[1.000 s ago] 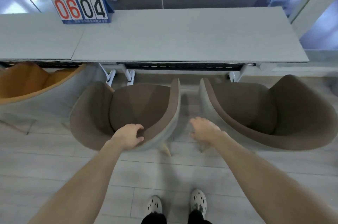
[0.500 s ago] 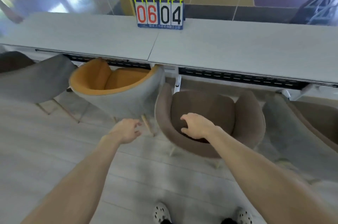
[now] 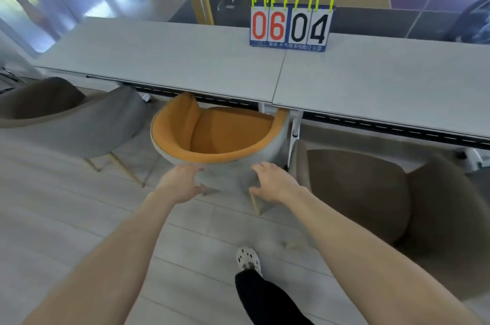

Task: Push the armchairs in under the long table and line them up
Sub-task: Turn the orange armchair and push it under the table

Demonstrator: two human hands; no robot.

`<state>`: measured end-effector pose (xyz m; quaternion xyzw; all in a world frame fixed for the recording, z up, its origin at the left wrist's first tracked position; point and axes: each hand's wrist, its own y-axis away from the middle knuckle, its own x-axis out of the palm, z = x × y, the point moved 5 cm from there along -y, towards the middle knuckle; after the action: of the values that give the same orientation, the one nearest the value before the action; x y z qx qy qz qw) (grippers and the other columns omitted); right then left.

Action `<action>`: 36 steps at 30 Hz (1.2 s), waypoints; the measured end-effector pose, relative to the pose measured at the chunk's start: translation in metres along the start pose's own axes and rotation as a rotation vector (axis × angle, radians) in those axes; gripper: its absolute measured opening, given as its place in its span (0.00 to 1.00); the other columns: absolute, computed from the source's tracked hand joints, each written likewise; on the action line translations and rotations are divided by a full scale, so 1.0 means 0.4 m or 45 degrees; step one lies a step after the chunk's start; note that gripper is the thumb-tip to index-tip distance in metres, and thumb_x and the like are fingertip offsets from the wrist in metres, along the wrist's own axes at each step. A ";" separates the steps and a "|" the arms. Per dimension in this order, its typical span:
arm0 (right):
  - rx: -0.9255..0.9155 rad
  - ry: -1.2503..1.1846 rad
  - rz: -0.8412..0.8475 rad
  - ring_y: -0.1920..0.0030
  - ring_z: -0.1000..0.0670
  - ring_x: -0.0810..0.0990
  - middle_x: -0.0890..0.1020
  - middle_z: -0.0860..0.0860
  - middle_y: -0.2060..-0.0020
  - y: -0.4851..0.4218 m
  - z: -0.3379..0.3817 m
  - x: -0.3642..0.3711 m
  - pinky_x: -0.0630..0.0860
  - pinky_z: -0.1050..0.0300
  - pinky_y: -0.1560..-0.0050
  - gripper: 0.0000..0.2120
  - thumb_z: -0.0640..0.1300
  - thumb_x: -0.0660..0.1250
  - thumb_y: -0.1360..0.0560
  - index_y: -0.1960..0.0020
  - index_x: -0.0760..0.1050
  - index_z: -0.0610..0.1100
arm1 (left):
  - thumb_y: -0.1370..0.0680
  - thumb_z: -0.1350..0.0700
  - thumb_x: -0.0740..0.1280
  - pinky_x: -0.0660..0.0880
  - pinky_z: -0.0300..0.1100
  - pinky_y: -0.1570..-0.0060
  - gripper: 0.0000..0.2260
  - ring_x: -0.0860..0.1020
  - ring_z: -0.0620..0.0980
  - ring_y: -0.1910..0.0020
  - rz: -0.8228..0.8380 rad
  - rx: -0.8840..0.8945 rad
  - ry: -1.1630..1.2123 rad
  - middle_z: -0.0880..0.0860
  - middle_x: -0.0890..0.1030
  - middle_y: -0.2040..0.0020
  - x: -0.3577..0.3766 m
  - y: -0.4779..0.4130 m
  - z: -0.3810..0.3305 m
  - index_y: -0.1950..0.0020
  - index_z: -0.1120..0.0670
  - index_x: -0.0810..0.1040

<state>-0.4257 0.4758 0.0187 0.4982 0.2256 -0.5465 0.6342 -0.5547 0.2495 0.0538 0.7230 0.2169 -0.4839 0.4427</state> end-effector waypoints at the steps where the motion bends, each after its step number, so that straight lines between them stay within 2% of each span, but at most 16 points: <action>1: -0.021 0.007 -0.022 0.26 0.40 0.72 0.72 0.44 0.26 -0.046 0.024 -0.004 0.74 0.41 0.28 0.34 0.57 0.71 0.20 0.21 0.66 0.43 | 0.22 0.44 0.76 0.78 0.55 0.35 0.31 0.75 0.55 0.28 -0.016 0.000 -0.032 0.49 0.75 0.25 -0.018 -0.031 0.036 0.20 0.44 0.70; 5: -0.081 0.050 -0.070 0.21 0.41 0.66 0.70 0.45 0.22 -0.192 0.096 0.007 0.64 0.41 0.20 0.39 0.59 0.73 0.22 0.19 0.64 0.44 | 0.28 0.41 0.80 0.73 0.54 0.29 0.40 0.72 0.54 0.26 0.029 0.039 -0.148 0.48 0.74 0.24 -0.064 -0.150 0.161 0.19 0.42 0.68; 10: -0.040 0.112 0.004 0.17 0.42 0.61 0.67 0.46 0.19 -0.306 0.117 0.085 0.54 0.40 0.15 0.44 0.63 0.74 0.23 0.17 0.60 0.44 | 0.36 0.35 0.81 0.64 0.55 0.22 0.48 0.68 0.53 0.22 0.199 0.155 -0.256 0.47 0.71 0.22 -0.046 -0.282 0.242 0.19 0.40 0.65; 13: 0.020 0.205 0.021 0.17 0.41 0.60 0.66 0.46 0.19 -0.344 0.130 0.138 0.48 0.37 0.15 0.45 0.64 0.73 0.23 0.16 0.58 0.45 | 0.36 0.34 0.81 0.55 0.56 0.17 0.50 0.64 0.52 0.19 0.311 0.270 -0.343 0.47 0.70 0.20 -0.008 -0.342 0.267 0.18 0.40 0.64; 16: 0.094 0.267 -0.051 0.21 0.40 0.64 0.71 0.46 0.24 -0.366 0.148 0.176 0.44 0.32 0.16 0.44 0.63 0.75 0.25 0.18 0.61 0.46 | 0.33 0.40 0.82 0.50 0.57 0.16 0.48 0.63 0.51 0.18 0.338 0.376 -0.430 0.46 0.69 0.19 0.027 -0.401 0.300 0.18 0.41 0.63; 18: 0.163 0.267 -0.097 0.25 0.39 0.68 0.74 0.46 0.29 -0.373 0.160 0.189 0.45 0.29 0.17 0.40 0.62 0.75 0.25 0.21 0.66 0.47 | 0.32 0.41 0.81 0.52 0.56 0.16 0.44 0.66 0.50 0.20 0.280 0.465 -0.489 0.45 0.73 0.22 0.041 -0.439 0.321 0.19 0.41 0.66; 21: 0.283 0.253 -0.170 0.28 0.40 0.71 0.77 0.48 0.32 -0.384 0.179 0.187 0.46 0.29 0.17 0.33 0.60 0.74 0.25 0.24 0.70 0.50 | 0.32 0.41 0.75 0.64 0.54 0.23 0.34 0.77 0.49 0.31 0.153 0.633 -0.561 0.43 0.81 0.32 0.048 -0.482 0.341 0.26 0.39 0.73; 24: 0.371 0.224 -0.208 0.27 0.40 0.71 0.78 0.49 0.32 -0.379 0.199 0.183 0.45 0.31 0.17 0.31 0.58 0.75 0.24 0.25 0.71 0.52 | 0.30 0.38 0.71 0.74 0.52 0.36 0.26 0.82 0.49 0.43 0.089 0.743 -0.617 0.42 0.84 0.44 0.044 -0.480 0.342 0.33 0.39 0.76; 27: 0.413 0.183 -0.207 0.26 0.41 0.71 0.78 0.49 0.31 -0.359 0.235 0.188 0.46 0.31 0.16 0.30 0.58 0.75 0.23 0.25 0.71 0.53 | 0.28 0.35 0.71 0.77 0.49 0.51 0.19 0.83 0.51 0.52 0.061 0.796 -0.655 0.44 0.83 0.54 0.040 -0.451 0.348 0.40 0.40 0.77; 30: 0.431 0.154 -0.213 0.26 0.41 0.71 0.79 0.50 0.32 -0.333 0.284 0.220 0.46 0.32 0.16 0.29 0.58 0.77 0.24 0.26 0.72 0.53 | 0.30 0.35 0.73 0.79 0.48 0.56 0.17 0.81 0.51 0.58 0.056 0.790 -0.635 0.44 0.82 0.59 0.053 -0.416 0.384 0.45 0.40 0.78; 33: 0.423 0.136 -0.215 0.27 0.41 0.71 0.79 0.50 0.33 -0.311 0.337 0.264 0.47 0.33 0.16 0.30 0.57 0.78 0.25 0.27 0.73 0.53 | 0.30 0.29 0.71 0.80 0.49 0.55 0.20 0.81 0.50 0.59 0.059 0.799 -0.622 0.43 0.82 0.60 0.076 -0.374 0.439 0.45 0.39 0.77; 36: 0.411 0.120 -0.207 0.26 0.41 0.70 0.78 0.49 0.32 -0.291 0.386 0.292 0.47 0.32 0.17 0.30 0.56 0.78 0.25 0.27 0.73 0.52 | 0.30 0.29 0.70 0.80 0.49 0.55 0.22 0.81 0.50 0.58 0.054 0.796 -0.648 0.43 0.82 0.58 0.090 -0.333 0.486 0.42 0.38 0.77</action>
<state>-0.5373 0.2962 -0.0611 0.5989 0.2039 -0.6011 0.4883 -0.7366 0.1488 -0.0627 0.6842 -0.0723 -0.6810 0.2507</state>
